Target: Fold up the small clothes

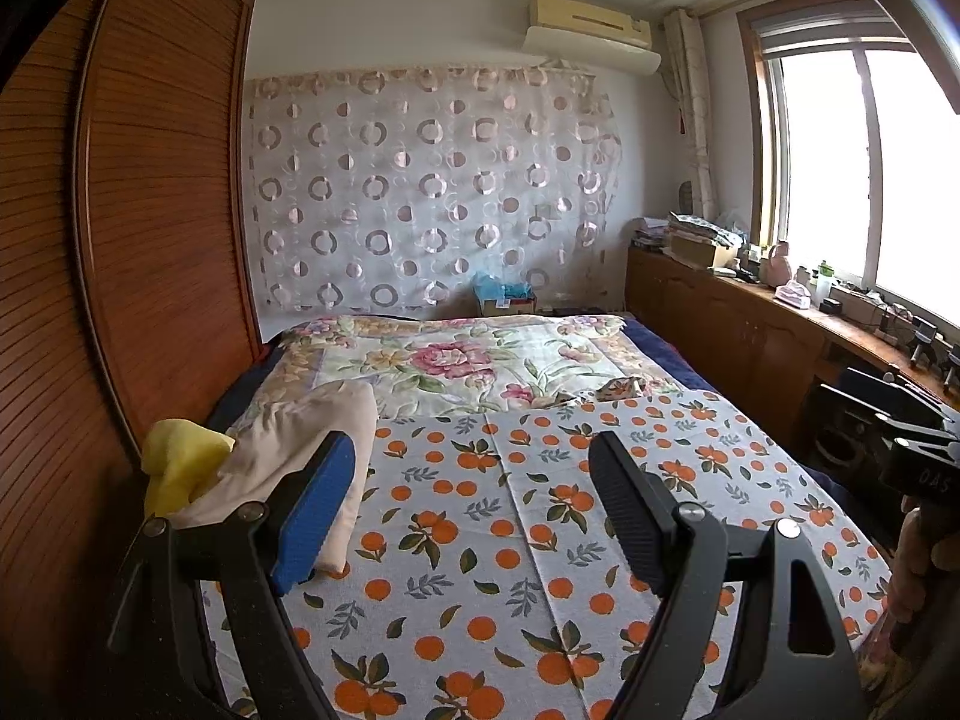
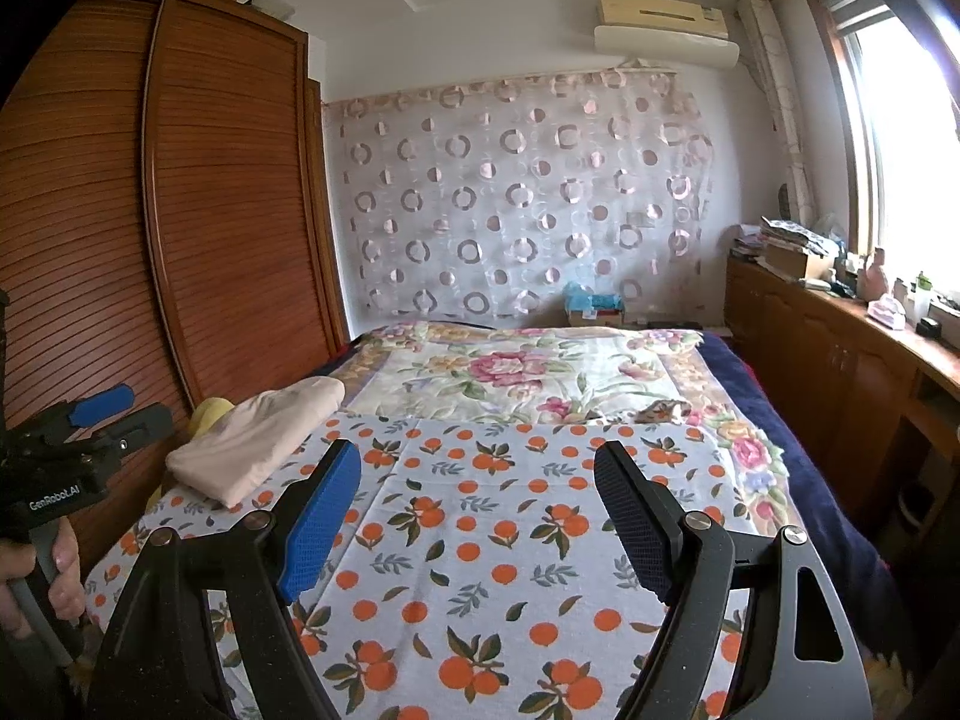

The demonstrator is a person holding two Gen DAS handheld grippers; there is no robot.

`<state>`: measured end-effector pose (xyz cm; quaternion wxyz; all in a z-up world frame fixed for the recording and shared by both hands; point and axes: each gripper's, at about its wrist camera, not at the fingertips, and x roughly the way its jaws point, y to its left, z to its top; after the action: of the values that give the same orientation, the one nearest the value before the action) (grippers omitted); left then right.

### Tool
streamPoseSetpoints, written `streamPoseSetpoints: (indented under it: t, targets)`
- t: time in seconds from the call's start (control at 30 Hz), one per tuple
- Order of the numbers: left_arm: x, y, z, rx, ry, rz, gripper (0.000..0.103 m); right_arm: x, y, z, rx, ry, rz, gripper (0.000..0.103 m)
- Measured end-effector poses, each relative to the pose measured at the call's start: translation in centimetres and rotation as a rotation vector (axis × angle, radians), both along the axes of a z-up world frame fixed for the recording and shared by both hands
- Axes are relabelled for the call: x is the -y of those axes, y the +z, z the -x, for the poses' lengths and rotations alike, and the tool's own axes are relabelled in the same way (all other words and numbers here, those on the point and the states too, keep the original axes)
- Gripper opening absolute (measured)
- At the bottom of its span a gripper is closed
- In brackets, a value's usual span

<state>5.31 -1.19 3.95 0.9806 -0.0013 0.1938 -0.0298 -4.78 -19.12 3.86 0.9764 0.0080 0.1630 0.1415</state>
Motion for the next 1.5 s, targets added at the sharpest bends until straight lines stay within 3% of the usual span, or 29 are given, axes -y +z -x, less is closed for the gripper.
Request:
streamPoseSetpoints:
  t: [1.5]
  targets:
    - [-0.5, -0.4, 0.0, 0.006, 0.001, 0.001, 0.081, 1.3, -0.4, -0.5, 0.001, 0.011, 0.003, 0.082]
